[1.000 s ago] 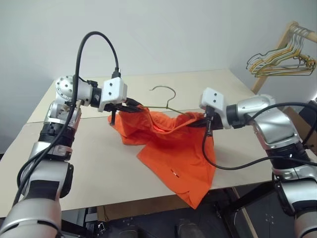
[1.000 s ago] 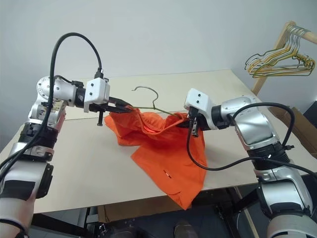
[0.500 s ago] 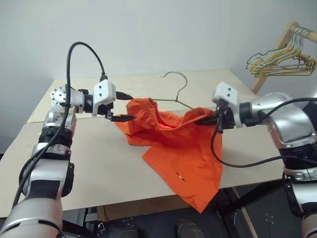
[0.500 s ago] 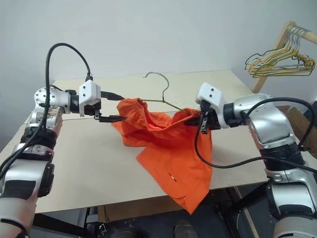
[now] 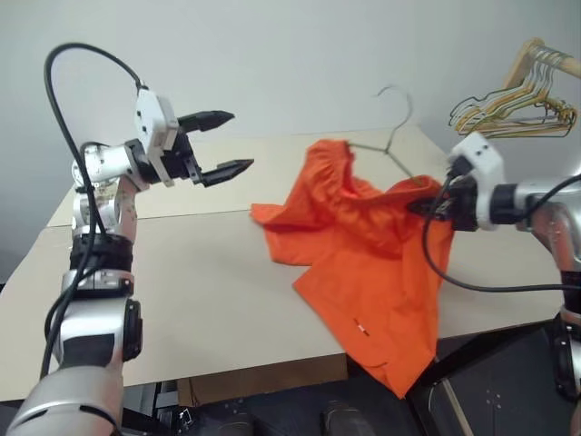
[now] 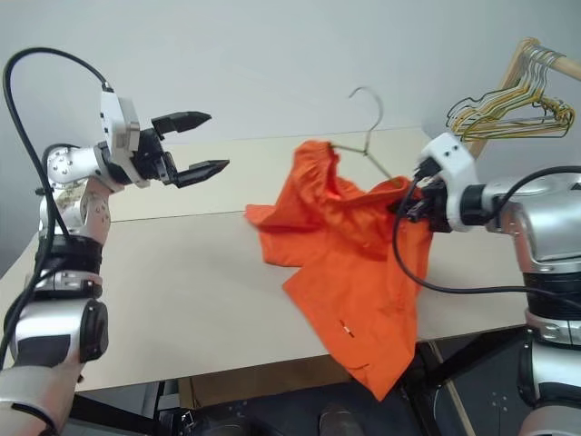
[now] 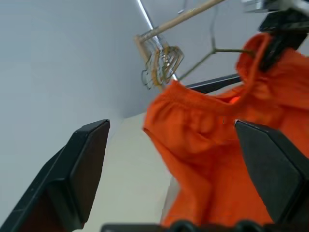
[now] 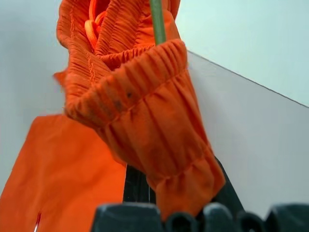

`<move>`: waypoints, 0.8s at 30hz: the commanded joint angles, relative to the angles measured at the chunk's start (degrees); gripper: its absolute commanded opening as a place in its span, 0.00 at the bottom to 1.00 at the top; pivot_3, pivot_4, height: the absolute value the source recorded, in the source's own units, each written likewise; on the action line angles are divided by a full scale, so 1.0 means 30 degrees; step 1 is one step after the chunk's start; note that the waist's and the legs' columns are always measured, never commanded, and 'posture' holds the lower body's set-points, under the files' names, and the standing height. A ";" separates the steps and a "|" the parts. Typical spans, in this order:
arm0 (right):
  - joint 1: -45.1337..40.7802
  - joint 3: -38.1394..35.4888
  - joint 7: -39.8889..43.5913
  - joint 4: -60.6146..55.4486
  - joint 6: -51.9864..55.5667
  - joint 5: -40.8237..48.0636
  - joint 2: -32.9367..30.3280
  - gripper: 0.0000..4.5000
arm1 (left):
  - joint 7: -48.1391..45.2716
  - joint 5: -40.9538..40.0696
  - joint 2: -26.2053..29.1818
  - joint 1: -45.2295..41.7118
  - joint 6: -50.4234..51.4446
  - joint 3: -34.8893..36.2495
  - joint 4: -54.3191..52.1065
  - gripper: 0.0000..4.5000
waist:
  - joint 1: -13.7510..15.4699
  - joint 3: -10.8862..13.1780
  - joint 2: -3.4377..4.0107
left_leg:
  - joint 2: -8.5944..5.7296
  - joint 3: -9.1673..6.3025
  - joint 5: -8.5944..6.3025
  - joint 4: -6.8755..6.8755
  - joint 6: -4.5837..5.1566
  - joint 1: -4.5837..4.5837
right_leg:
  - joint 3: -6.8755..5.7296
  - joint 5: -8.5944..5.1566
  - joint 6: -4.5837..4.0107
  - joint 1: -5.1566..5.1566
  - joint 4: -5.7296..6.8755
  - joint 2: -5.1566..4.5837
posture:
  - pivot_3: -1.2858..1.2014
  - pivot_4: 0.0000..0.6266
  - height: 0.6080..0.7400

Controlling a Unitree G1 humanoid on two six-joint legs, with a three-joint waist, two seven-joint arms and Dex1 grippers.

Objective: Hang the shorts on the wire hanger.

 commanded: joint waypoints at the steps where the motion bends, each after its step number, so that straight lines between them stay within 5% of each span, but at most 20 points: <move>1: -0.0362 -0.2467 -0.2101 0.0001 0.2592 0.0008 -0.0140 0.00 | 0.0656 -0.0615 0.0003 0.1000 0.1030 0.0066 -0.3005 1.00 | -0.0098 0.0000 0.0000 | -0.0009 -0.0012 0.0000 -0.0001 0.0000 0.0004 | 0.0010 0.0001 0.0000 0.0000 0.0003 -0.0014 | 0.44 0.00 1.00; 12: -0.0239 -0.7749 -0.7173 0.0098 0.7416 -0.1287 0.0052 0.00 | 0.3247 -0.1917 -0.1533 0.2971 0.2970 0.0153 -0.7145 1.00 | -0.0619 -0.0039 0.0063 | -0.0044 -0.0008 0.0000 -0.0007 0.0001 0.0013 | 0.0015 -0.0001 0.0006 0.0018 -0.0013 -0.0057 | 0.42 0.00 1.00; 24: -0.2302 -1.0761 -1.4996 0.2892 0.4467 -0.5551 0.2422 0.00 | 0.5813 -0.3304 -0.4085 0.4420 0.3739 -0.0251 -1.0484 1.00 | -0.1696 -0.0122 0.0198 | -0.0062 0.0025 -0.0005 -0.0038 0.0010 0.0046 | 0.0089 -0.0013 0.0027 0.0049 -0.0039 -0.0062 | 0.42 0.00 1.00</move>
